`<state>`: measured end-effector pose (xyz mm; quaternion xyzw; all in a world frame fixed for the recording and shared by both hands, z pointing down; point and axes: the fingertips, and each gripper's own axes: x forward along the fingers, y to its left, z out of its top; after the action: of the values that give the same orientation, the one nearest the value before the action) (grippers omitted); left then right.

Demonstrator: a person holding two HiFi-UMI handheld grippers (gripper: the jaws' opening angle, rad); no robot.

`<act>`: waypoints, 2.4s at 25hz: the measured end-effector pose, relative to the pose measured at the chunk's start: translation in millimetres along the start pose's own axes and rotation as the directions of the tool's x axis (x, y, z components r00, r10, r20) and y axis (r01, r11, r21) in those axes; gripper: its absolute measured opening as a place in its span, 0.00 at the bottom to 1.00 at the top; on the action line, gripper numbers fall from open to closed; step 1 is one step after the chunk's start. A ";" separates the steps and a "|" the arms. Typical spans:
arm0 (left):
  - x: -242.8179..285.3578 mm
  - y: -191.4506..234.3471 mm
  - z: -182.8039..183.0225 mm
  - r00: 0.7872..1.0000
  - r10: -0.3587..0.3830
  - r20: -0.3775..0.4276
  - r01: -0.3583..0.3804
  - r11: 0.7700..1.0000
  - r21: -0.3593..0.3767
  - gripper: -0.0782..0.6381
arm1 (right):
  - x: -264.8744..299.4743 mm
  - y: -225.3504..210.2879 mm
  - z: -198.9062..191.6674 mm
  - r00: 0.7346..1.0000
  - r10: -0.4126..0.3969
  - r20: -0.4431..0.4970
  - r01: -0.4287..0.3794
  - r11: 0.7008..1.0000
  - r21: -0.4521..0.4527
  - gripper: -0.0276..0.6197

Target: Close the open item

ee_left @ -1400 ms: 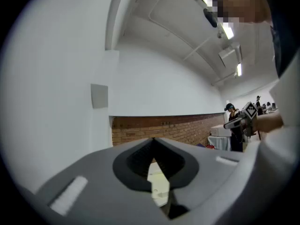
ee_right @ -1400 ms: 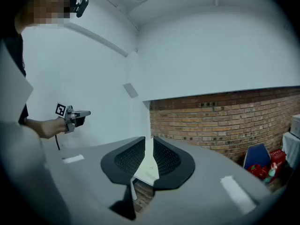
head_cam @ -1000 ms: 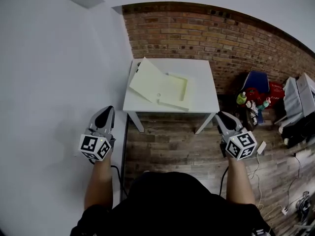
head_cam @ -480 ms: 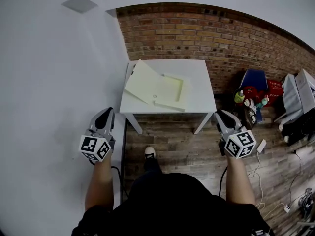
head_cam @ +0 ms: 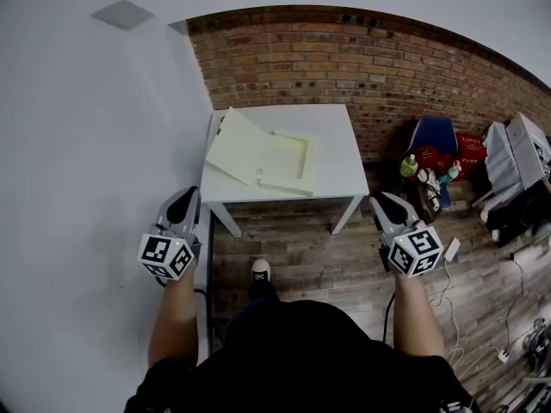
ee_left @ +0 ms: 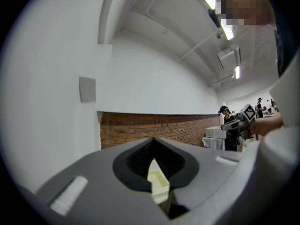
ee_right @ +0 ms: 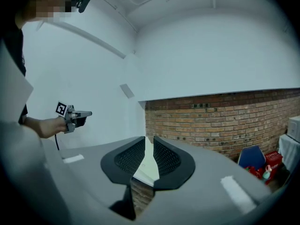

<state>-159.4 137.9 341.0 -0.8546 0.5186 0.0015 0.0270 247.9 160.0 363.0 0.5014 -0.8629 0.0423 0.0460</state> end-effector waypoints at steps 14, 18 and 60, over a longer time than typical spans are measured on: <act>13.1 26.6 -17.8 1.000 0.009 -0.027 -0.009 1.000 -0.020 0.11 | 28.9 -9.5 -4.2 1.000 -0.011 -0.016 0.012 0.999 0.032 0.13; 23.4 40.5 -23.4 0.999 0.008 -0.034 -0.009 0.999 -0.032 0.11 | 43.3 -8.8 -3.7 0.999 -0.020 -0.035 0.020 1.000 -0.004 0.13; 175.9 221.3 -97.9 0.993 -0.049 -0.103 0.029 0.983 -0.183 0.11 | 278.9 -32.8 -12.8 0.988 0.003 -0.153 0.004 0.999 0.050 0.13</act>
<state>-276.7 -124.6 423.5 -0.8623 0.5002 0.0024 -0.0788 139.5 -94.9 410.6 0.4979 -0.8555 0.1021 0.0994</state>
